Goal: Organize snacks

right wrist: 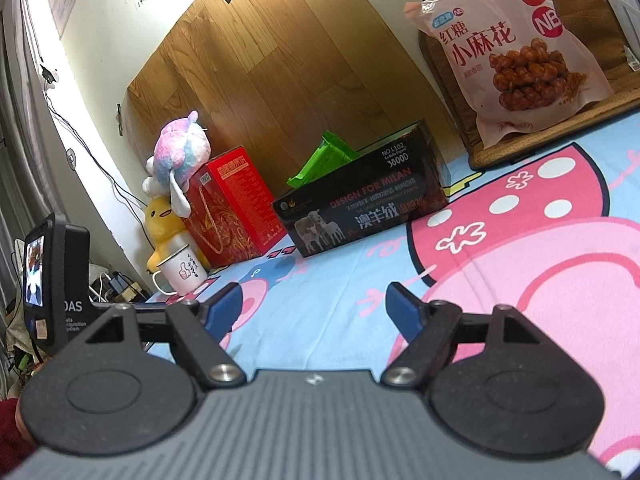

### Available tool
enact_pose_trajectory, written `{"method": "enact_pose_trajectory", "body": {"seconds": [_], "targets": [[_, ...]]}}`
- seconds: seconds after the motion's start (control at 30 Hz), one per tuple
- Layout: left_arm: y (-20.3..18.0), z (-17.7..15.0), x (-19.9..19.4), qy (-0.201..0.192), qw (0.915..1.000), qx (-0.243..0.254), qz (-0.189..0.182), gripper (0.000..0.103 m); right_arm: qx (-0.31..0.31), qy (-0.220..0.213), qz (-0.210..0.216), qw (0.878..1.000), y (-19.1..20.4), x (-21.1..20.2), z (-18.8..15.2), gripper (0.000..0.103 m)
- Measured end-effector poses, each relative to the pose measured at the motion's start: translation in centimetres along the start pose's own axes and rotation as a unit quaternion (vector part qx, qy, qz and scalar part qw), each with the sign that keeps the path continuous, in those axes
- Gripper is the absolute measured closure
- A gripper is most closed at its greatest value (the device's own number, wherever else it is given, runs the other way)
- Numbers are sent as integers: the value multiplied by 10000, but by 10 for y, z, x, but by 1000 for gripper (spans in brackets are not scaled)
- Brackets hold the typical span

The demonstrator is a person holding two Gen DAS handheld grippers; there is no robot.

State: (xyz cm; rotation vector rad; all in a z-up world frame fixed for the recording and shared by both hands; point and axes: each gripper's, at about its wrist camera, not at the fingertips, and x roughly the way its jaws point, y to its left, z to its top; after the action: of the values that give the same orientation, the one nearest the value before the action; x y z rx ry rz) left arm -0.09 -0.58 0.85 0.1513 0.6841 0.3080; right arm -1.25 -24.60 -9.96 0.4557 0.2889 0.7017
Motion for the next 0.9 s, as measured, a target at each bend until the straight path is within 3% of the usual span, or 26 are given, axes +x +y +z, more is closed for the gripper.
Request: {"method": "enact_pose_trajectory", "body": {"seconds": [0.9], "targets": [[-9,2,-7,111,9989,16,-448,0,7,2,8,10000,-1,0,0,22]]}}
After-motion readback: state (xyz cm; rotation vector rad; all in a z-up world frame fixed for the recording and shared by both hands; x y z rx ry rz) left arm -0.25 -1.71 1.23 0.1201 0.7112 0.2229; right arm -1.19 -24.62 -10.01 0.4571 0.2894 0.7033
